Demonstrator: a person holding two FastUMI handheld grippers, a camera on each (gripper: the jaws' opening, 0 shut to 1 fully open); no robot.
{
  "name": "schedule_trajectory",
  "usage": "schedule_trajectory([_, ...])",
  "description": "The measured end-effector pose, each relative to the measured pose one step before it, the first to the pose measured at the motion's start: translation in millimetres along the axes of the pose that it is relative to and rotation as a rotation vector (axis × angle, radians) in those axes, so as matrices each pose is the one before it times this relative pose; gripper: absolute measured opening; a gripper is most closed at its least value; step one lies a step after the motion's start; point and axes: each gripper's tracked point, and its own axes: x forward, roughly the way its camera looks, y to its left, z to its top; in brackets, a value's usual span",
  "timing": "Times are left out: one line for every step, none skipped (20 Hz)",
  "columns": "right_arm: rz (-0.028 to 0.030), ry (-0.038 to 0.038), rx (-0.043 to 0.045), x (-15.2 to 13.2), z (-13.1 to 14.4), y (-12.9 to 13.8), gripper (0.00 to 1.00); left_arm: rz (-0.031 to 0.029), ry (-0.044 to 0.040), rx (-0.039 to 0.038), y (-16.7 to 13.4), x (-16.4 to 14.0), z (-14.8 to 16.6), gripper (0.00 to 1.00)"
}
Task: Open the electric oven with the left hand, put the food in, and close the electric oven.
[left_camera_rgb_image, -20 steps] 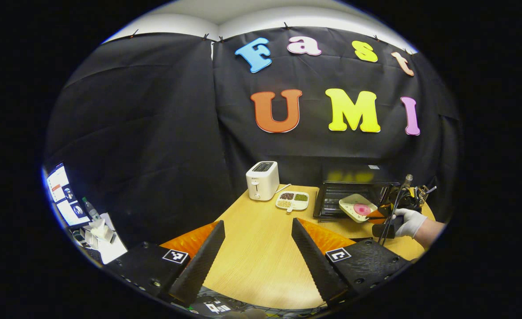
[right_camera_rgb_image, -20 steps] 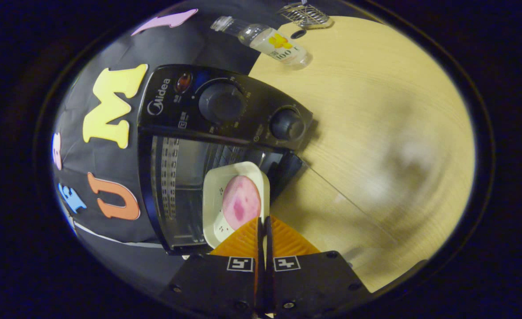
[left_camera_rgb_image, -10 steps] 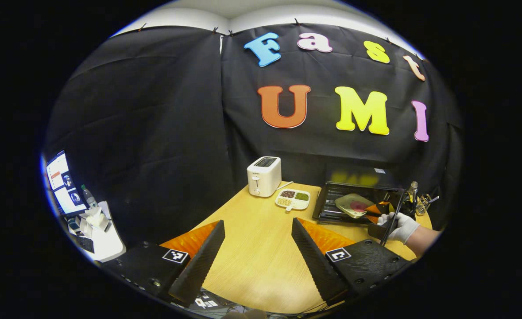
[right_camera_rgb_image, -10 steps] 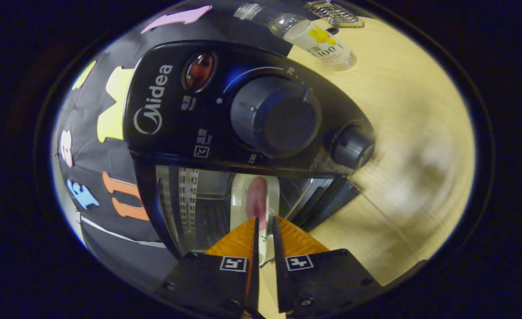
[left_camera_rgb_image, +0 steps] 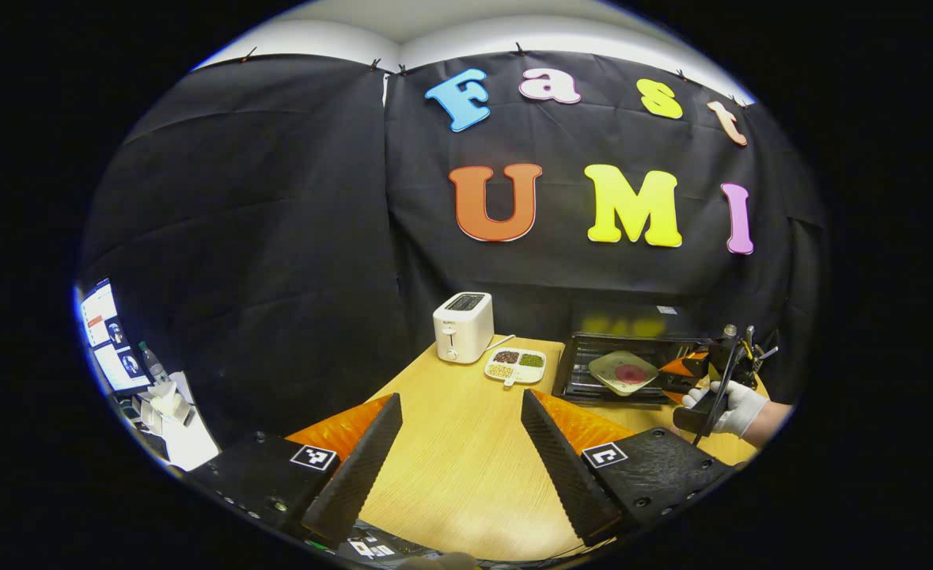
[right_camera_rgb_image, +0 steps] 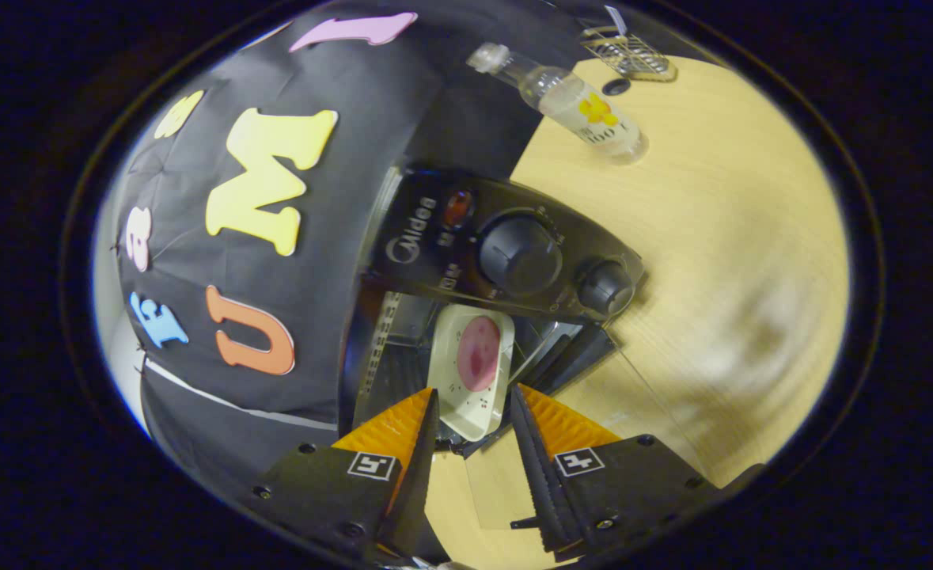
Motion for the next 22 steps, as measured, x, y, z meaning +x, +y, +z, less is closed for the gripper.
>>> schedule_trajectory([0.03503, 0.01848, -0.02634, -7.98, -4.44, 9.74, 0.61, -0.00944, -0.00463, -0.00253, 0.43, -1.86, -0.65, 0.97])
schedule_trajectory([0.01231, 0.03187, -0.02827, -8.82, -6.67, 5.88, 0.64, -0.00899, -0.00308, -0.00271, 1.07, -2.71, -2.06, 0.97])
schedule_trajectory([0.00334, 0.00806, -0.03739, -9.13, -0.37, 2.38, 0.68, -0.00732, -0.01008, -0.00289, 0.75, -2.09, -0.41, 0.97])
schedule_trajectory([-0.00717, -0.00793, -0.03545, -9.7, 1.29, 1.23, 0.85, -0.01059, -0.00852, -0.00491, -0.4, -3.15, -1.24, 0.97])
schedule_trajectory([-0.00709, -0.01448, -0.0415, -11.1, 4.14, 1.15, 0.86, -0.00827, -0.00559, -0.00331, 0.09, -1.13, -2.54, 0.97])
schedule_trajectory([-0.0103, -0.01044, -0.05078, -14.64, 0.19, 2.74, 0.86, -0.01277, -0.00731, 0.00057, -1.59, -1.07, -1.96, 0.97])
schedule_trajectory([-0.01274, -0.00485, -0.06211, -14.82, 0.85, 1.8, 0.88, -0.02051, -0.00707, 0.00592, -4.8, -0.4, -1.22, 0.97])
schedule_trajectory([-0.00346, -0.00235, -0.0679, -16.01, 0.16, 1.61, 0.93, -0.02807, -0.00368, 0.00077, -7.68, -0.97, -4.0, 0.96])
schedule_trajectory([-0.01312, -0.00464, -0.06807, -16.49, 2.16, -1.08, 0.95, -0.03018, -0.00785, 0.00304, -8.52, 0.25, -1.33, 0.96])
schedule_trajectory([-0.02147, -0.01967, -0.07783, -16.27, 4.59, -5.62, 0.95, -0.02568, -0.00789, 0.00571, -8.81, 1.04, -1.63, 0.95])
schedule_trajectory([-0.02536, -0.01957, -0.07528, -16.53, 5.08, -7.04, 0.96, -0.02099, 0.00307, 0.00157, -9.37, 3.95, -3.25, 0.95])
schedule_trajectory([-0.02756, -0.012, -0.08102, -17.55, 3.85, -9.26, 0.96, -0.01602, 0.0058, -0.00232, -8.82, 3.17, -4.34, 0.95])
schedule_trajectory([-0.02072, -0.01365, -0.07966, -16.46, 3.41, -10.53, 0.98, -0.01904, -0.00063, -0.00199, -11.27, 3.71, -1.89, 0.95])
schedule_trajectory([-0.03252, -0.0247, -0.0601, -17.04, 5.69, -14.32, 1.0, -0.02535, 0.00379, -0.00159, -14.66, 3.44, -1.31, 0.95])
schedule_trajectory([-0.02369, -0.02443, -0.04637, -15.19, 4.92, -15.41, 1.0, -0.02104, 0.00756, 0.00513, -16.58, 4.2, -2.87, 0.95])
schedule_trajectory([-0.02469, -0.02465, -0.03767, -17.94, 4.07, -15.04, 1.0, -0.01525, 0.00962, 0.01232, -13.93, 3.37, -4.58, 0.95])
schedule_trajectory([-0.01358, -0.02399, -0.03522, -14.67, 4.09, -14.59, 1.0, -0.0136, 0.01422, 0.01502, -16.0, 5.84, -6.6, 0.95])
schedule_trajectory([-0.01445, -0.01199, -0.03414, -13.69, -0.42, -16.38, 1.0, -0.00437, 0.01731, 0.01715, -14.71, 3.67, -5.97, 0.95])
schedule_trajectory([-0.01005, -0.00005, -0.03602, -14.14, -1.42, -17.01, 1.0, -0.00002, 0.01571, 0.01319, -14.85, 2.85, -7.0, 0.95])
schedule_trajectory([-0.0065, -0.00893, -0.02696, -14.68, -0.83, -16.54, 1.0, 0.00797, 0.01408, 0.00808, -14.18, 2.1, -6.46, 0.95])
schedule_trajectory([0.00109, -0.00001, -0.02811, -14.71, -1.01, -16.5, 1.0, 0.00442, 0.01964, -0.00502, -14.88, 2.69, -8.33, 0.95])
schedule_trajectory([0.00114, -0.00915, -0.01933, -12.4, -0.1, -15.6, 1.0, -0.0006, 0.03277, -0.01625, -16.25, 1.3, -13.11, 0.95])
